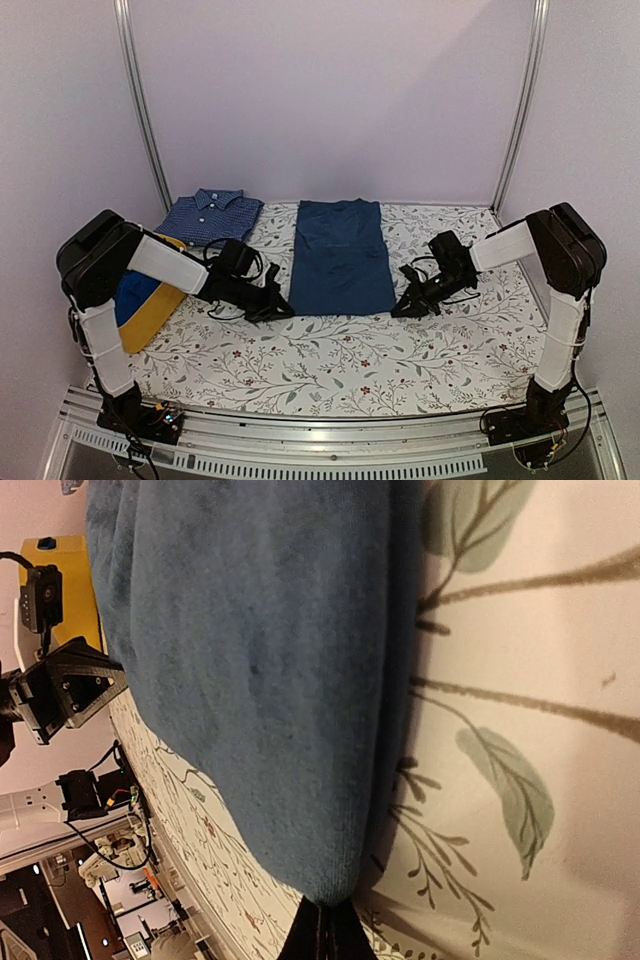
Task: Fold and stack the mixed laundry pile
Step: Move the 2/3-rectangle-folded T-shirt to the center of the board, then pick up the 2/3-rectangle-folded T-shirt from the center of the board, then fold the 2/3-rectangle-folded T-shirt at the center of the board.
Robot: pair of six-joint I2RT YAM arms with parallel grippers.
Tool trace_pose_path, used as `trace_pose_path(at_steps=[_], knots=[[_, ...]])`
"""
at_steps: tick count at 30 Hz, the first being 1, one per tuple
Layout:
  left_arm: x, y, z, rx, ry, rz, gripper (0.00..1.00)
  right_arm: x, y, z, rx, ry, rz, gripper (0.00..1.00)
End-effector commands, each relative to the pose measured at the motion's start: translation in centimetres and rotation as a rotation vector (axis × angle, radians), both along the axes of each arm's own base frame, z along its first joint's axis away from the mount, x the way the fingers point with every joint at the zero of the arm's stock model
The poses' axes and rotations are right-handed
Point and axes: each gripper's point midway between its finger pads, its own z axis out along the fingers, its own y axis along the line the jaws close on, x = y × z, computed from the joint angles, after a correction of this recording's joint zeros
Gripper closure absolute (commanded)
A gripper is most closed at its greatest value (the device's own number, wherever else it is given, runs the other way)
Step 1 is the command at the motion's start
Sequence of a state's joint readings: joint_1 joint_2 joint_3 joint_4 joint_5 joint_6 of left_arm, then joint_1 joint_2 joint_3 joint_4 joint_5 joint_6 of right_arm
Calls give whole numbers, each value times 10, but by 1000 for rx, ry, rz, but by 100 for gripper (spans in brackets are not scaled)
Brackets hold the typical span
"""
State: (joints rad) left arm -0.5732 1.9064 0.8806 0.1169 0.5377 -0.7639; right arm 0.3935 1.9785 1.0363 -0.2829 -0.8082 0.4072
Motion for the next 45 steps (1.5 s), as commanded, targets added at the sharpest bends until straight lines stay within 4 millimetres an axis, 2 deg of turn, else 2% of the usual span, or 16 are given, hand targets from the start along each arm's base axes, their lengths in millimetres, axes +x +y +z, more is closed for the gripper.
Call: trace_pose_path(at_steps=[1, 10, 13, 16, 19, 22, 25, 29, 33, 37, 38, 40, 41, 42, 44, 45], knots=[[-29, -1, 4, 13, 7, -55, 100, -21, 1, 13, -30, -26, 15, 100], [-78, 7, 12, 6, 46, -85, 100, -79, 4, 35, -18, -3, 37, 100], [-102, 6, 28, -18, 48, -121, 100, -104, 4, 46, -10, 3, 58, 100], [-122, 1, 55, -59, 30, -152, 100, -126, 8, 57, 11, 9, 71, 100], [-133, 6, 72, -63, 43, -148, 100, -130, 12, 78, 46, -13, 55, 100], [-123, 8, 95, -65, -8, -126, 100, -112, 14, 108, 55, -99, 19, 100], [-98, 11, 112, -67, -42, -90, 100, -86, 15, 130, 63, -164, -9, 100], [-43, 12, 137, -77, -118, -29, 100, -30, 5, 157, 66, -265, -81, 100], [18, 11, 144, -52, -178, 12, 100, 26, 2, 168, 51, -338, -107, 100], [79, 11, 129, -19, -196, 66, 100, 79, 9, 147, 16, -369, -95, 100], [93, 9, 123, -23, -196, 75, 100, 94, 11, 131, 3, -351, -98, 100], [117, 7, 102, -14, -170, 92, 100, 121, 13, 117, -14, -359, -109, 100], [127, 5, 90, -8, -168, 96, 100, 133, 13, 98, -35, -342, -115, 100], [136, 4, 78, 1, -164, 107, 100, 144, 15, 94, -43, -356, -119, 100], [149, -5, 55, -14, -139, 97, 100, 159, 19, 65, -59, -319, -111, 100], [152, -8, 40, -3, -114, 89, 100, 163, 22, 57, -57, -307, -105, 100]])
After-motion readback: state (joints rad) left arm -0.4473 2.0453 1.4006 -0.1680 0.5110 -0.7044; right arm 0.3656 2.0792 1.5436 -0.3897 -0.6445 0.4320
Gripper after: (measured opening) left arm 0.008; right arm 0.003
